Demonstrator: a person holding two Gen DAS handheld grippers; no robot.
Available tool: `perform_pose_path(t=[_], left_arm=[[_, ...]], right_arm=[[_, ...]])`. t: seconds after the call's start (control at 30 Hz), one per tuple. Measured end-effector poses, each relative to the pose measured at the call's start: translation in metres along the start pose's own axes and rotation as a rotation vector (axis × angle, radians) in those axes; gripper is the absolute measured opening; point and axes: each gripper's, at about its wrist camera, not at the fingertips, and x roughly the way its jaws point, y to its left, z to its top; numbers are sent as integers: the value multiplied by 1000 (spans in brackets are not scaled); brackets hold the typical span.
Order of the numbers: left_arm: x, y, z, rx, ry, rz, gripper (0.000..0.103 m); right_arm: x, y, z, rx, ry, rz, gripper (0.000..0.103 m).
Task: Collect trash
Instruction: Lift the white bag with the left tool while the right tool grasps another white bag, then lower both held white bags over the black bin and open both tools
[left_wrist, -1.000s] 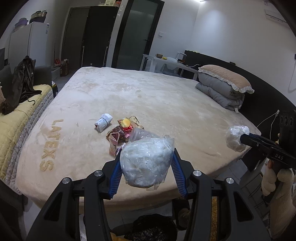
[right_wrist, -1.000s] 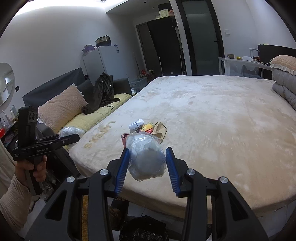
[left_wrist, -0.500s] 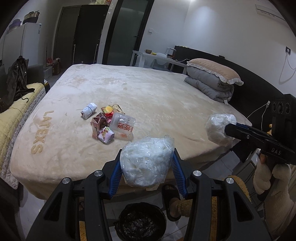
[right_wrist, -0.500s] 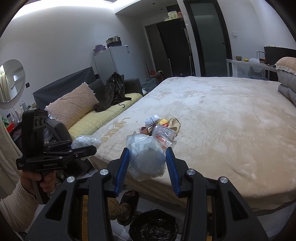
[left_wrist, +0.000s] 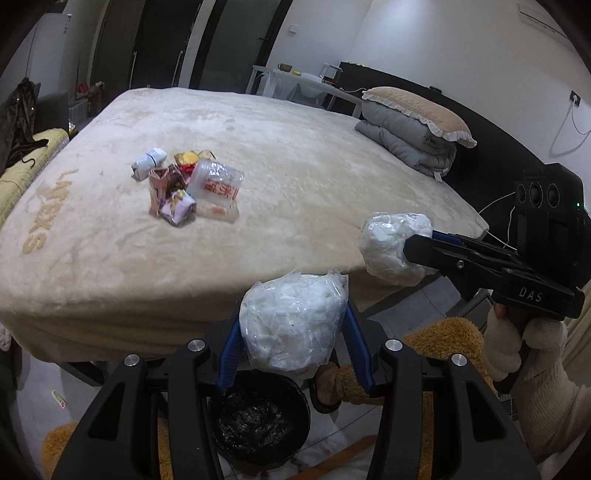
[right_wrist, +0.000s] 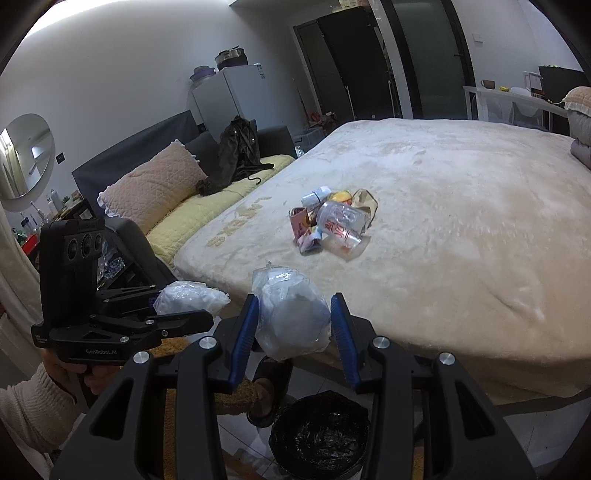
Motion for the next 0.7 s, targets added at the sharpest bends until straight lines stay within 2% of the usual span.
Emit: perform_pose_path(t=[0.37,0.7], left_arm=[[71,26,-55,-78,218,-27,48],[117,41,-88,-143,427,-28,48]], right_arm=[[63,-42,-68,110,232,0,41],[106,-53,-112,166,405,25,41]])
